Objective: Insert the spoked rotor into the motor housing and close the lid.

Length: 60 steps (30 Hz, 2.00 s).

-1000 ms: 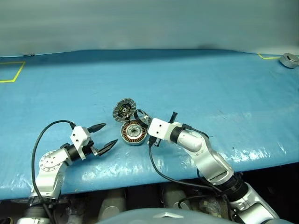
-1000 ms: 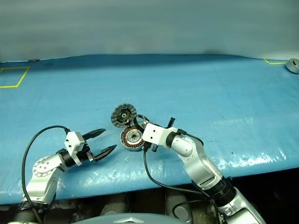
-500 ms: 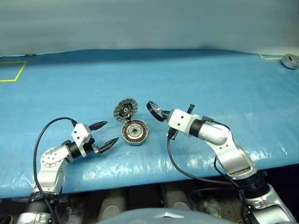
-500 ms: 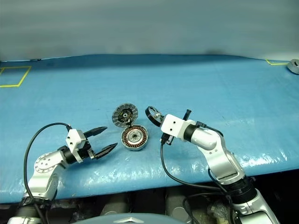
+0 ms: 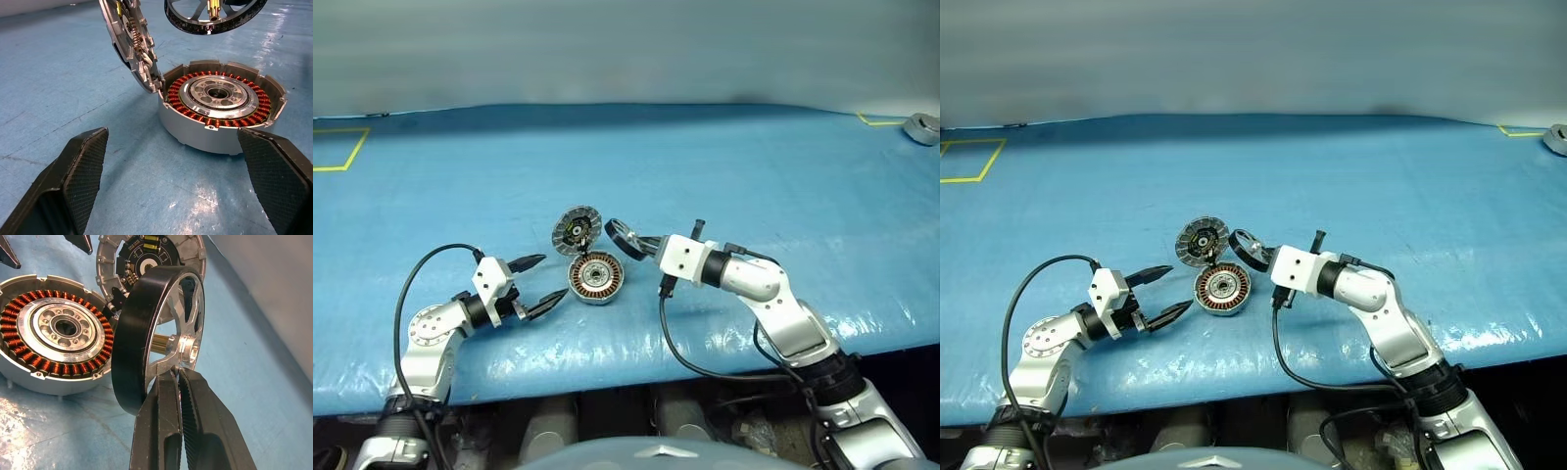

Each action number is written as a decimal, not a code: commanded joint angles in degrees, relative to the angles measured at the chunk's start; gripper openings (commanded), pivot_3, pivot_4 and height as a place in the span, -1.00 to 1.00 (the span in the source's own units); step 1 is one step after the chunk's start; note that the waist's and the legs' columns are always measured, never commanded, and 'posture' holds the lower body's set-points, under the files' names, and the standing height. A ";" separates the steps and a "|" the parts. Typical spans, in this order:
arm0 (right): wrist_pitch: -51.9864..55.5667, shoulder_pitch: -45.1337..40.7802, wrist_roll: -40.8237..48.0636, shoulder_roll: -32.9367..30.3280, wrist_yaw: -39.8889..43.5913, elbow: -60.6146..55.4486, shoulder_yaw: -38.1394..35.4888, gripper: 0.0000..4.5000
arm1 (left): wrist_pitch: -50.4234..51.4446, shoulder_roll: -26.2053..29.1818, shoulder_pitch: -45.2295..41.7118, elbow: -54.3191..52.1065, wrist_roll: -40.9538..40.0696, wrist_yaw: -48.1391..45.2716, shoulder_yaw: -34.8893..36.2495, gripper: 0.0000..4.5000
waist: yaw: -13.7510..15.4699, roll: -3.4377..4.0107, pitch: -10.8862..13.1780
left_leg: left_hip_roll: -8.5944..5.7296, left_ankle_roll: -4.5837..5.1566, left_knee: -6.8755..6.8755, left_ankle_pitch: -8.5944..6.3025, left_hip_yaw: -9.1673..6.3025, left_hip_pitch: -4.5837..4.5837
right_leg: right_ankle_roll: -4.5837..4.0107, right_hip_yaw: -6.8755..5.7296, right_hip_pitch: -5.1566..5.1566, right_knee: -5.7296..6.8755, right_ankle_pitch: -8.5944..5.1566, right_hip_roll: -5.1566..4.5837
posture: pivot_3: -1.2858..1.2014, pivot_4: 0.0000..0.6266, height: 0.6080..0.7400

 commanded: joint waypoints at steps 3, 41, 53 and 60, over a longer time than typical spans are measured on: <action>-5.89 -2.58 0.07 0.17 0.83 3.02 -0.02 -0.98 | -0.85 0.19 -0.37 -0.99 0.11 0.43 0.74 1.00 | 0.06 0.00 0.00 | 0.00 0.00 0.00 0.00 0.00 0.00 | 0.00 0.00 0.01 0.00 0.01 0.00 | 0.03 -0.52 1.00; 6.99 -4.43 1.46 0.35 4.12 -4.64 -1.83 -0.98 | -1.17 0.38 0.49 -1.09 0.06 1.40 1.19 1.00 | 0.59 0.01 0.00 | 0.00 -0.01 0.08 0.00 -0.01 0.00 | 0.02 0.01 0.03 0.02 0.05 0.01 | 0.03 -0.52 1.00; 29.97 -2.33 -12.26 1.68 0.66 -22.14 6.54 -0.98 | -1.79 0.36 -0.54 0.31 0.24 1.51 1.22 1.00 | 0.60 0.03 -0.01 | 0.11 -0.02 -0.05 0.01 -0.10 -0.01 | -0.19 -0.08 -0.08 0.15 -0.08 0.12 | 0.03 -0.52 1.00; 32.88 -3.22 -16.75 1.77 -0.92 -20.16 8.70 -0.98 | -1.88 0.63 0.31 -0.40 -0.08 1.88 1.60 1.00 | 0.78 0.03 0.00 | -0.02 -0.08 0.15 0.05 -0.03 -0.03 | -0.05 -0.02 0.03 0.02 -0.14 -0.02 | 0.03 -0.52 1.00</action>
